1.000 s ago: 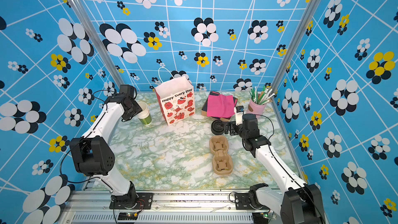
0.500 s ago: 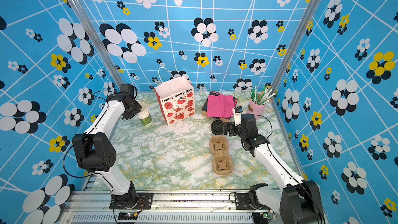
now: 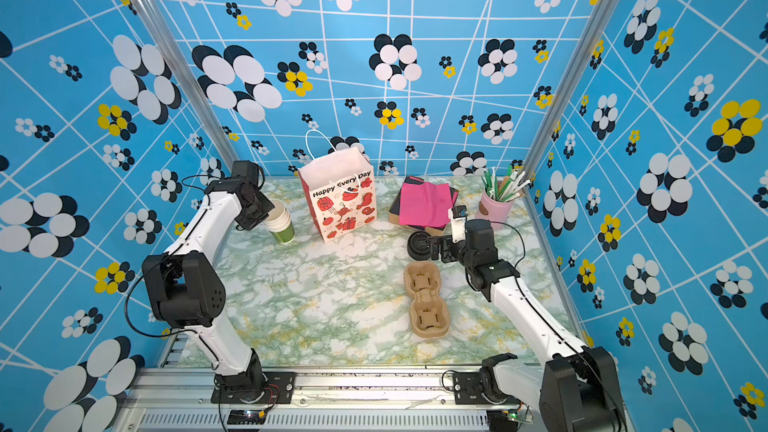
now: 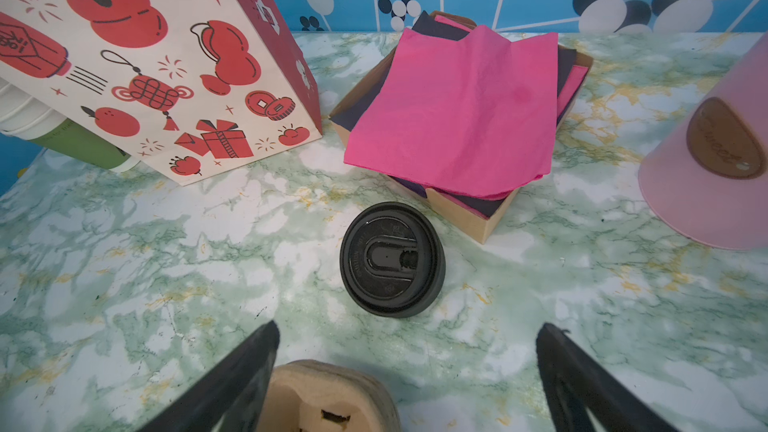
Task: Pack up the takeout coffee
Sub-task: 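Grasp the top white paper cup with the left gripper while right hovers, then lift the white cup off the stack and set it near the carrier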
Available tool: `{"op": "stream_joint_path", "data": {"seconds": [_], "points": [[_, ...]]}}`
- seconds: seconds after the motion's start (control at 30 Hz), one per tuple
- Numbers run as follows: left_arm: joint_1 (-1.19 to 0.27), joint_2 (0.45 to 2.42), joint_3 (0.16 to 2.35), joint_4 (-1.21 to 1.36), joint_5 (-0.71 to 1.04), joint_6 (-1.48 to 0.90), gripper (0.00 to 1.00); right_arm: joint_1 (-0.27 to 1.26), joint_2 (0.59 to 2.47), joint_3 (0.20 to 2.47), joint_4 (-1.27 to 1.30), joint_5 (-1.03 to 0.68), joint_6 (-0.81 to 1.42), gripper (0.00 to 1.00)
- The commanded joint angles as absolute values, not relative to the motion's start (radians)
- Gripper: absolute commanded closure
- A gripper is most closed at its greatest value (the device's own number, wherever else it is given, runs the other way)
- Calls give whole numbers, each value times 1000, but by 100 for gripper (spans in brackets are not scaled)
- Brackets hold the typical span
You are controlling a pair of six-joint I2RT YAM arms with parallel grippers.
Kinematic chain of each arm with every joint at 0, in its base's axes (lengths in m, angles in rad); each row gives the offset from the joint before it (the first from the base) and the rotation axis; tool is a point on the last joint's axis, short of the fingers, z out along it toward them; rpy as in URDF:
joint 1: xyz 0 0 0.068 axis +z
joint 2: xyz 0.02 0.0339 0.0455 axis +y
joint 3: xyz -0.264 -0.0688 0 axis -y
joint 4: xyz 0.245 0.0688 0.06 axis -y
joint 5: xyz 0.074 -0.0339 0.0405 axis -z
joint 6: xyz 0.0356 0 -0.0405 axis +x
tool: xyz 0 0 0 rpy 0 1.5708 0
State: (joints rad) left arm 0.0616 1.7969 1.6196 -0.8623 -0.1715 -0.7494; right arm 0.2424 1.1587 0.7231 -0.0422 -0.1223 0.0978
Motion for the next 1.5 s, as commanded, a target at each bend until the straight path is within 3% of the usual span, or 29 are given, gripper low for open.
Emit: {"op": "stream_joint_path", "data": {"seconds": [0.0, 1.03, 1.47], "points": [[72, 1750, 1647, -896, -163, -764, 97, 252, 1165, 729, -46, -150, 120, 1], [88, 1393, 1678, -963, -146, -700, 100, 298, 1174, 785, -102, -87, 81, 1], [-35, 1140, 1471, -1014, -159, -739, 100, 297, 1083, 799, -165, 44, 54, 1]]}}
